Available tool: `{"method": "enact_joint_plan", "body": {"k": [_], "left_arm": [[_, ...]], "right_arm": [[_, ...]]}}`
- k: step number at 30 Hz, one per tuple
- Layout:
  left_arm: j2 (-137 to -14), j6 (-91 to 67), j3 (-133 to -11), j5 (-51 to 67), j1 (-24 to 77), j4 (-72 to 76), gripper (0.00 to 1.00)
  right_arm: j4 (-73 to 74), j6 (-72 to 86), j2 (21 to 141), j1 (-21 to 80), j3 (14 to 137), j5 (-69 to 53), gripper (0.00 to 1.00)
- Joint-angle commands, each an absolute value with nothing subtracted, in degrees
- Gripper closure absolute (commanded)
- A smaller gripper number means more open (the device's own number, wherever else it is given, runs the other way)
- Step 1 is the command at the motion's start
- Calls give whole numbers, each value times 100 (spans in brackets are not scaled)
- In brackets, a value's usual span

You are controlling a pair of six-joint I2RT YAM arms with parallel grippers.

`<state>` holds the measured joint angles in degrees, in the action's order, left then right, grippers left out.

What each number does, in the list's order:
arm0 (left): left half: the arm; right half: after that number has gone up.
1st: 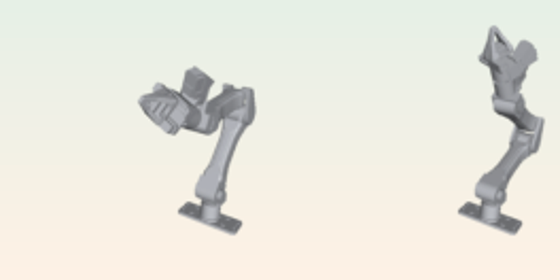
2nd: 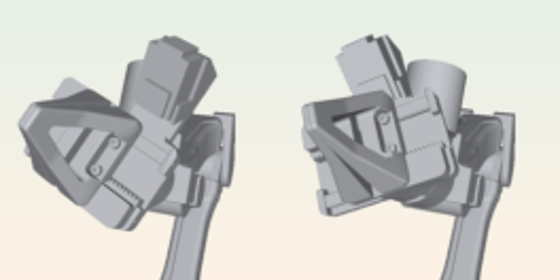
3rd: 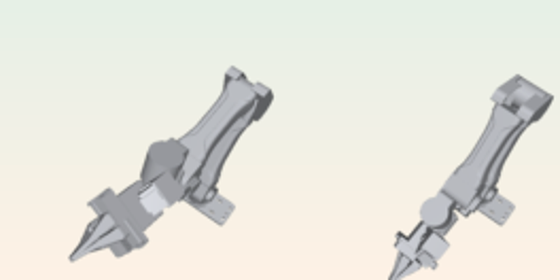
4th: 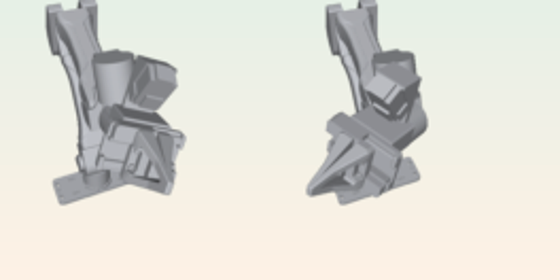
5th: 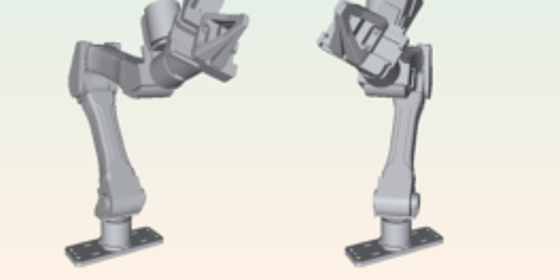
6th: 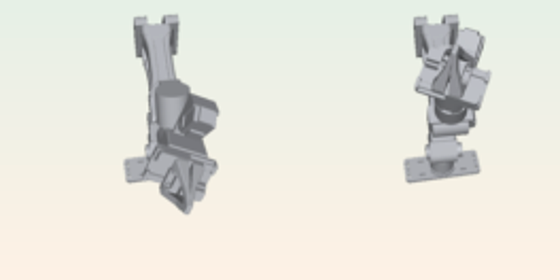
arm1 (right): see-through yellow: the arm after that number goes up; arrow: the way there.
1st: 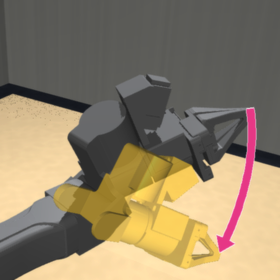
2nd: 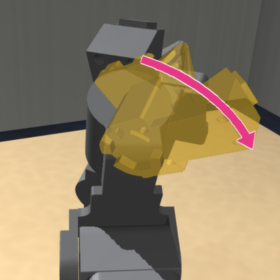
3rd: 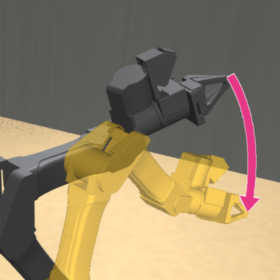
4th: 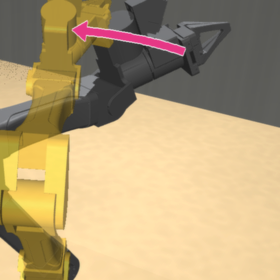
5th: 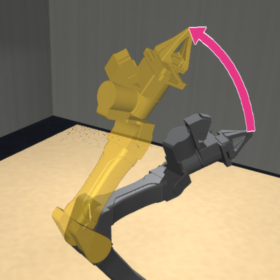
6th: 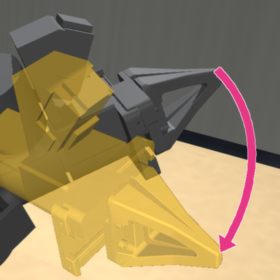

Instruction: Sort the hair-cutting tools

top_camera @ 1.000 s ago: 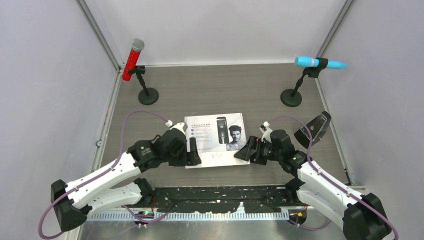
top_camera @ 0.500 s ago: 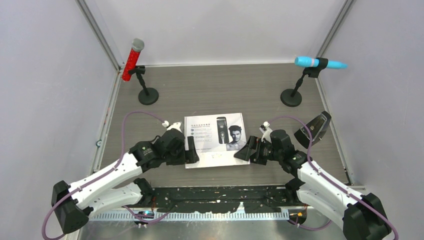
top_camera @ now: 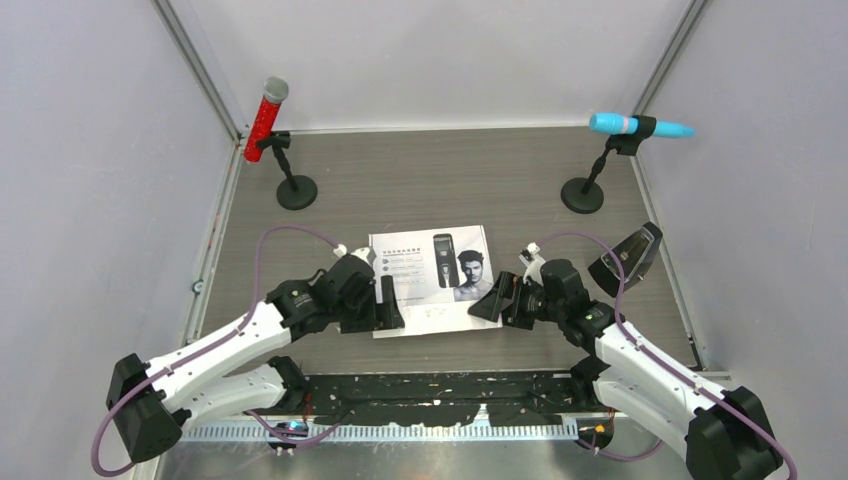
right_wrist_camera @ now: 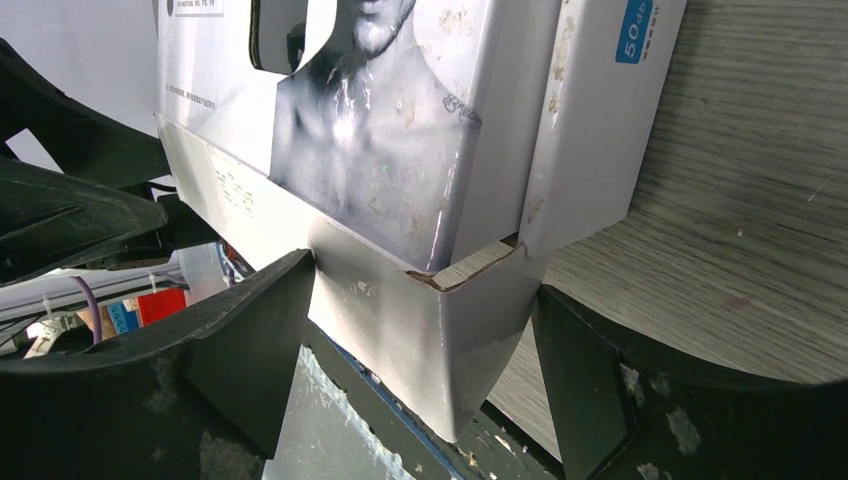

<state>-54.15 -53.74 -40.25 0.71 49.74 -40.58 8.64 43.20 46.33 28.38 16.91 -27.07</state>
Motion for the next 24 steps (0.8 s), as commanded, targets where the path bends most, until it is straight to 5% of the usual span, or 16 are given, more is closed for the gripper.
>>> {"method": "enact_joint_plan", "body": {"k": [1, 24], "left_arm": [[-5151, -5542, -4239, 433, 4984, -3771, 25], [-5219, -5432, -4475, 109, 5013, -4297, 24]], "right_arm": [[496, 4275, 4568, 2856, 1750, -2819, 13], [434, 4293, 4625, 2860, 1742, -2854, 13]]}}
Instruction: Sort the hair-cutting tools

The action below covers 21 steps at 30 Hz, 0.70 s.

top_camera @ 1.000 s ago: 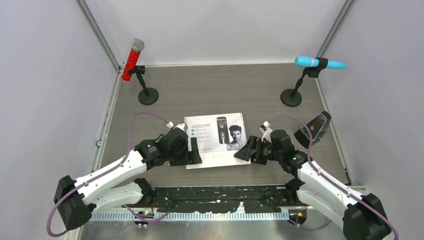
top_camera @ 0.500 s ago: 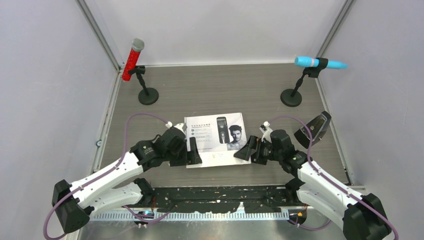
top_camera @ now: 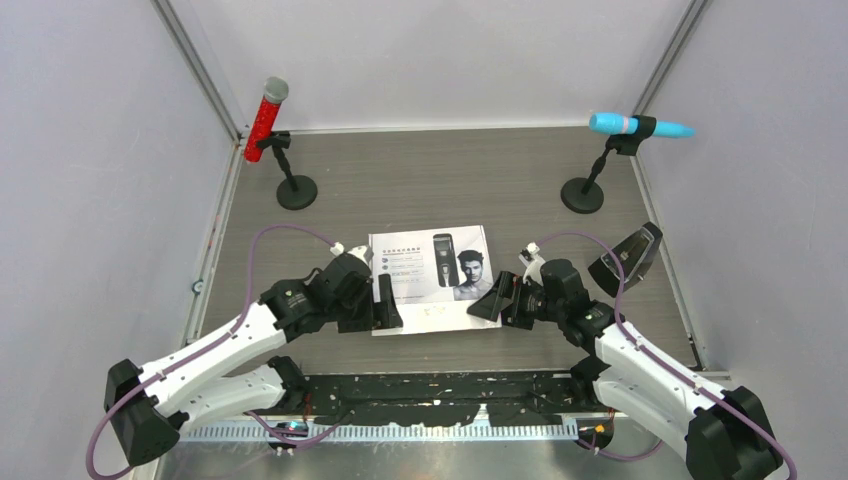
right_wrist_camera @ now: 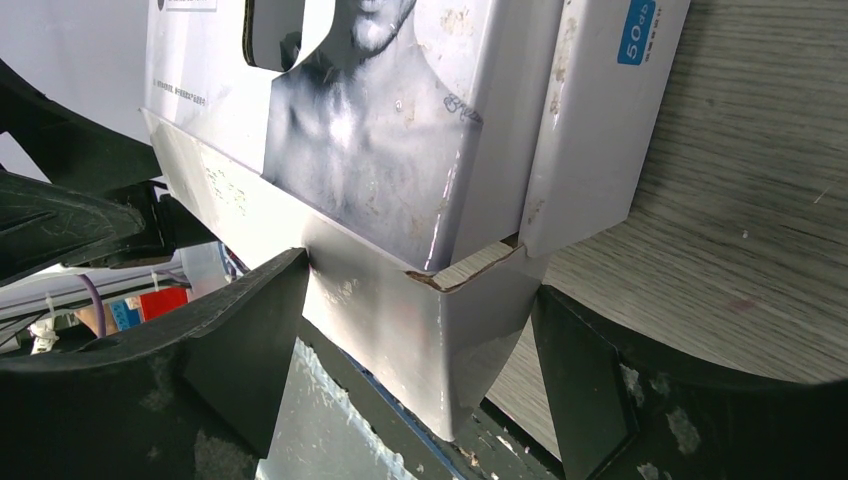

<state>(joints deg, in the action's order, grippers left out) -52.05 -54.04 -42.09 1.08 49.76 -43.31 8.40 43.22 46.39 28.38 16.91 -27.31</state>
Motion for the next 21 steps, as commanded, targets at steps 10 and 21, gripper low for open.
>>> {"method": "enact_joint_plan", "body": {"k": [10, 21], "left_arm": [[-5243, -5528, -4649, 48, 5259, -4304, 24], [-5247, -5537, -4663, -174, 5290, -4480, 24]], "right_arm": [[391, 4290, 4683, 2859, 1756, -2865, 13], [390, 4289, 4675, 2856, 1731, -2865, 13]]}}
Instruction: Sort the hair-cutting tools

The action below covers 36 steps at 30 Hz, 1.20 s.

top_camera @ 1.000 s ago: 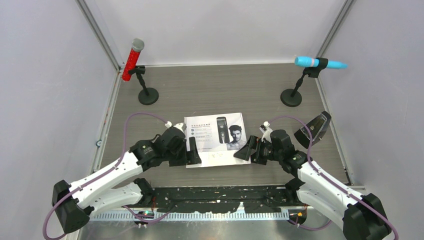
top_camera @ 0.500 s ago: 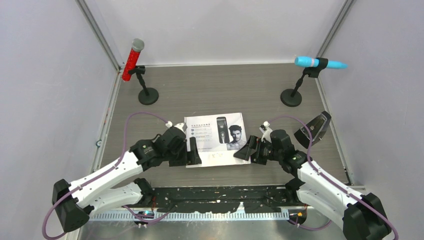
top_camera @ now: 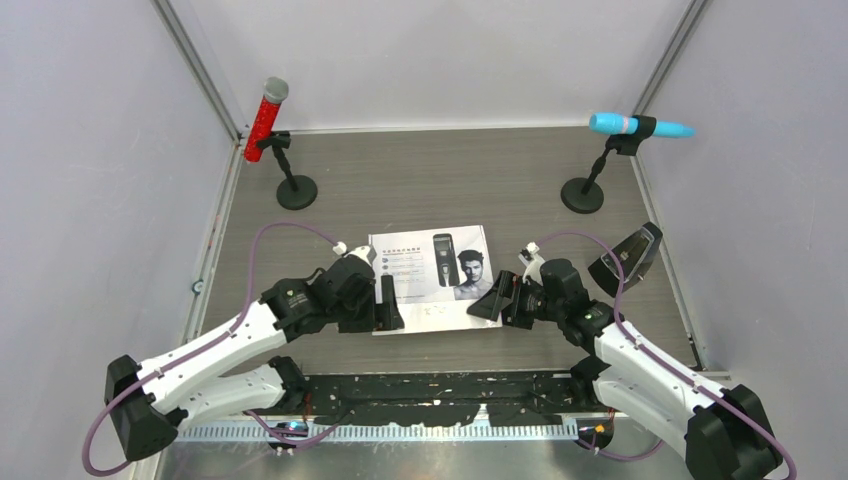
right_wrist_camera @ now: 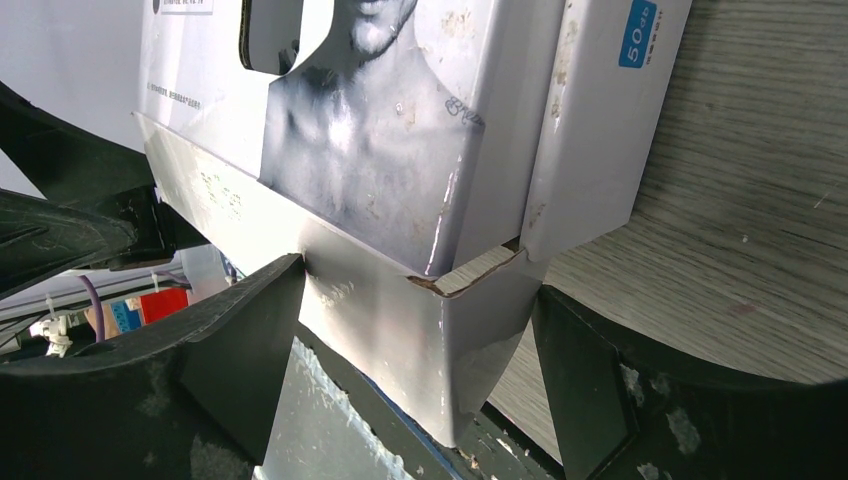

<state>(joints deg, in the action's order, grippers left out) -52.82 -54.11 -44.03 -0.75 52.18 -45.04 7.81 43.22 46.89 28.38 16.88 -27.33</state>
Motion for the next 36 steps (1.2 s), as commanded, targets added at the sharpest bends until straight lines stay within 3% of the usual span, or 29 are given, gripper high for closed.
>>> {"method": "enact_joint_plan", "body": {"k": [1, 36], "left_arm": [[-5242, -5537, -4666, -195, 5297, -4509, 24], [-5337, -5625, -4368, -278, 5361, -4271, 23]], "right_arm": [[383, 4285, 4676, 2856, 1727, -2865, 13], [352, 4284, 4665, 2856, 1633, -2835, 13]]}}
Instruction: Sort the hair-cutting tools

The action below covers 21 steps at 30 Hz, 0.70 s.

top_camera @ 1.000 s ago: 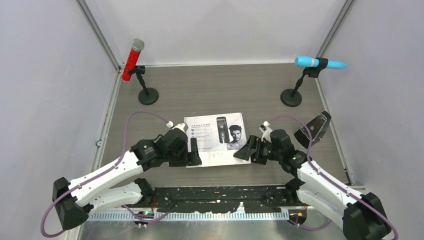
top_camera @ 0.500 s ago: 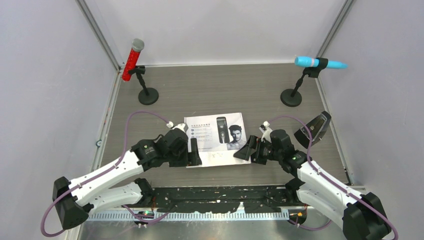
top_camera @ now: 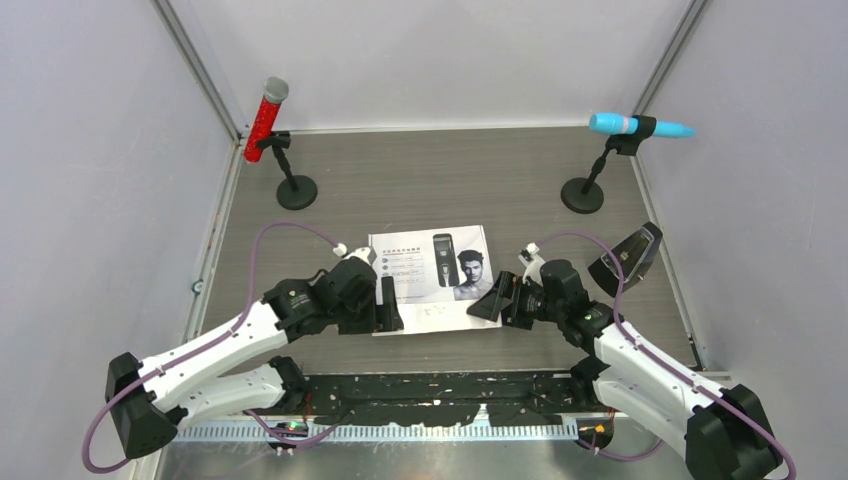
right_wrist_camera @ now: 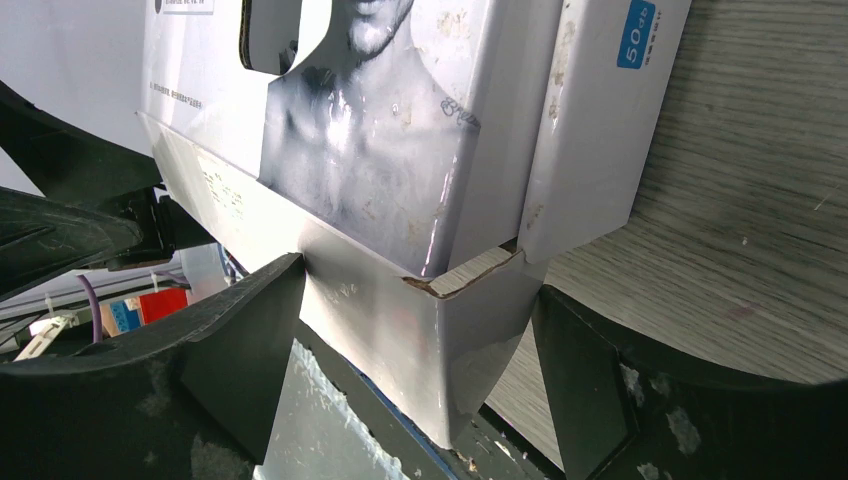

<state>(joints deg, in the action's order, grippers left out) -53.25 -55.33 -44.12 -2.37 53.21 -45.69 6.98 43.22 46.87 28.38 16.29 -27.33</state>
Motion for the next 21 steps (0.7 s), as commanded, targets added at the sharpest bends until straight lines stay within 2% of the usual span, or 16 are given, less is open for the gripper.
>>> {"method": "enact_joint_plan", "body": {"k": [1, 21], "left_arm": [[-5347, -5633, -4343, -276, 5361, -4252, 23], [-5178, -5748, -3823, -626, 5337, -4046, 22]], "right_arm": [[352, 4281, 4667, 2856, 1628, -2828, 13], [596, 4064, 4687, 2856, 1630, -2542, 13]]}}
